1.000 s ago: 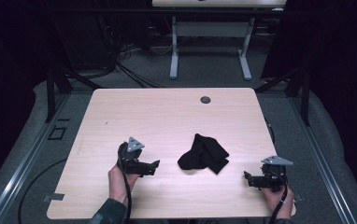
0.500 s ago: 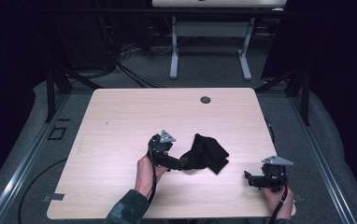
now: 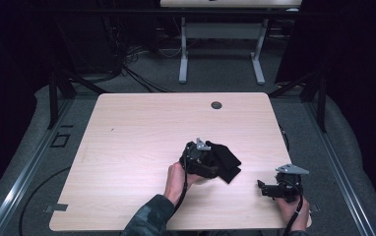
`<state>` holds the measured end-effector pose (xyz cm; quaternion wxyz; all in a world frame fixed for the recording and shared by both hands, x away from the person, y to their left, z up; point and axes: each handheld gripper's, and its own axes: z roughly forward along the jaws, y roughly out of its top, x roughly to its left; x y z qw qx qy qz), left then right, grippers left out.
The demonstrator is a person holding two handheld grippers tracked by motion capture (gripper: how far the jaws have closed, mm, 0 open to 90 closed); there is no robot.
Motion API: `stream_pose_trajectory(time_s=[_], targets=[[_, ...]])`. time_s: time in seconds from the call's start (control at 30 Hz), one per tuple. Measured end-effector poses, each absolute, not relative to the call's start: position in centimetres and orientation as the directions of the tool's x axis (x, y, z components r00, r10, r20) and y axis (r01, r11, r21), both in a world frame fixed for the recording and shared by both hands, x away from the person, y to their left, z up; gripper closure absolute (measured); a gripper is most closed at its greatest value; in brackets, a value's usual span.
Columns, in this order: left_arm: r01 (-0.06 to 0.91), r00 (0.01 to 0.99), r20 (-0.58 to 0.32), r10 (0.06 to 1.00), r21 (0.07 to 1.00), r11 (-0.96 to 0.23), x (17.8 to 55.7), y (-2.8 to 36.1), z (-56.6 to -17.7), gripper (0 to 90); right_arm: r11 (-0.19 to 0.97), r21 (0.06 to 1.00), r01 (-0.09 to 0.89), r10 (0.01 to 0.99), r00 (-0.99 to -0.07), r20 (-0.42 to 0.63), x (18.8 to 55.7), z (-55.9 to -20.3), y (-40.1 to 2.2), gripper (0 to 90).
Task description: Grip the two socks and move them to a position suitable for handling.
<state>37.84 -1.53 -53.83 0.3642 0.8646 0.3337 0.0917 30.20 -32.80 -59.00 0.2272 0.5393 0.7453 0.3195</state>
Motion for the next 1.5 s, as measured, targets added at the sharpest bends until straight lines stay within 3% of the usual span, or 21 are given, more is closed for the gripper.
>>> stream_pose_trajectory(time_s=[0.03,0.1,0.2,0.37,0.4,0.43,0.47,1.2,1.5], targets=[[0.506,0.754,-0.069,0.653,0.695,-0.511,38.0,-1.9,-53.6,26.5,0.215,0.72,0.66,0.949,-0.315,0.005,30.2,-59.0,-32.8,3.2],[0.505,0.755,-0.069,0.652,0.695,-0.511,38.3,-2.1,-53.5,27.7,0.212,0.722,0.658,0.95,-0.312,0.006,30.2,-59.0,-32.8,3.3],[0.512,0.756,-0.065,0.652,0.679,-0.526,38.7,-2.6,-53.8,40.9,0.213,0.721,0.659,0.95,-0.313,0.005,30.2,-59.0,-32.8,3.4],[0.519,0.754,-0.042,0.655,0.649,-0.556,39.1,-3.2,-54.5,71.6,0.212,0.721,0.659,0.951,-0.31,0.004,30.2,-59.0,-32.8,3.9],[0.521,0.752,-0.042,0.658,0.651,-0.552,39.1,-3.2,-54.4,71.6,0.212,0.721,0.659,0.951,-0.31,0.004,30.2,-59.0,-32.8,3.9],[0.513,0.752,-0.036,0.658,0.658,-0.551,39.1,-3.1,-54.3,81.5,0.212,0.722,0.659,0.951,-0.31,0.005,30.2,-59.0,-32.8,4.1],[0.505,0.756,-0.03,0.654,0.663,-0.553,39.0,-3.0,-54.1,84.7,0.21,0.723,0.659,0.951,-0.31,0.006,30.2,-59.0,-32.8,4.2],[0.418,0.815,-0.001,0.58,0.694,-0.587,34.8,0.4,-49.4,85.8,0.201,0.725,0.659,0.954,-0.301,0.009,30.2,-59.0,-32.9,5.2],[0.453,0.837,-0.084,0.54,0.659,-0.6,32.5,2.6,-50.4,85.6,0.203,0.725,0.658,0.953,-0.303,0.009,30.2,-59.0,-32.9,5.8]])
